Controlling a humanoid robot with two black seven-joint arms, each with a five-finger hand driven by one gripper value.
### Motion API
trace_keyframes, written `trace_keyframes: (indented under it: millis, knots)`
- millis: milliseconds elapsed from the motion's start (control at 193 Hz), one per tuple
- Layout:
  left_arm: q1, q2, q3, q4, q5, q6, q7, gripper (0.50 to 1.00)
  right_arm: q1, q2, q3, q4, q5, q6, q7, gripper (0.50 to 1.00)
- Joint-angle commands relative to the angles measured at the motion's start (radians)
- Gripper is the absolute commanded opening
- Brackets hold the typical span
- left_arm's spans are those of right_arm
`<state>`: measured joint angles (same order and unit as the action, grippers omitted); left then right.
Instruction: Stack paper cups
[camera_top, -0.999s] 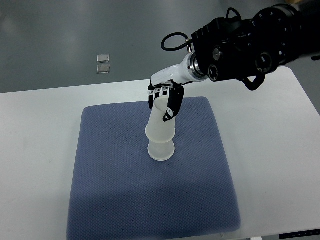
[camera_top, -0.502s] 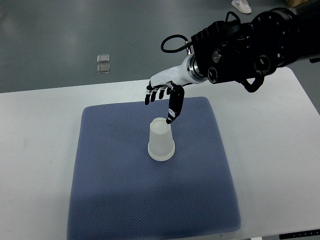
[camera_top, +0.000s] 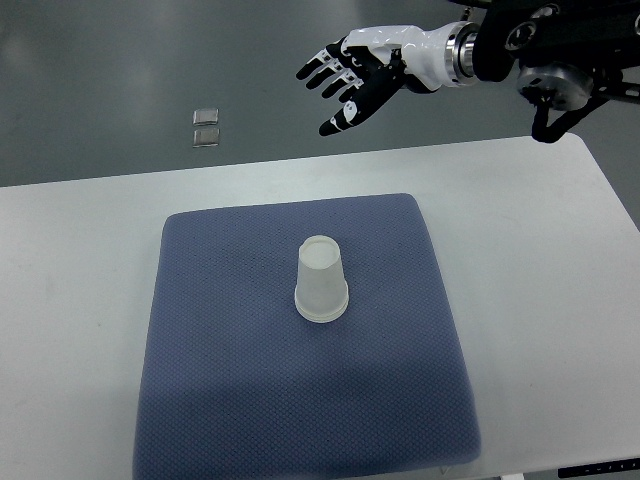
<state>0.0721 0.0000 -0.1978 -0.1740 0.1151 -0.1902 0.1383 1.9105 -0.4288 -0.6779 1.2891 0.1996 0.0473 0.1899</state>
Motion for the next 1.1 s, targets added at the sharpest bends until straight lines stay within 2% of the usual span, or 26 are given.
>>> trace_keyframes:
  millis: [0,238,290,440,554,808,1093]
  knots:
    - [0.0,0.0,0.0,-0.001,0.0,0.0,0.0,1.0,-0.137,-0.051,0.143,-0.033,0.034,-0.021,0.014,0.86]
    - [0.0,0.0,0.0,-0.001,0.0,0.0,0.0,1.0,-0.458,-0.062,0.46,-0.169,0.037,-0.081,0.037,0.866]
    - [0.0,0.0,0.0,-0.001,0.0,0.0,0.0,1.0,-0.514,-0.062,0.512,-0.201,0.037,-0.079,0.037,0.895]
    - [0.0,0.0,0.0,-0.001,0.0,0.0,0.0,1.0,-0.665,-0.047,0.655,-0.272,0.03,-0.069,0.039,0.909]
    - [0.0,0.0,0.0,-0.001,0.0,0.0,0.0,1.0,-0.784,-0.016,0.765,-0.323,0.014,-0.026,0.072,0.924]
    - [0.0,0.0,0.0,-0.001,0.0,0.0,0.0,1.0,-0.909,0.008,0.851,-0.405,0.009,0.12,0.105,0.924]
    - [0.0,0.0,0.0,-0.001,0.0,0.0,0.0,1.0,-0.929,0.019,0.853,-0.419,-0.048,0.14,0.125,0.924]
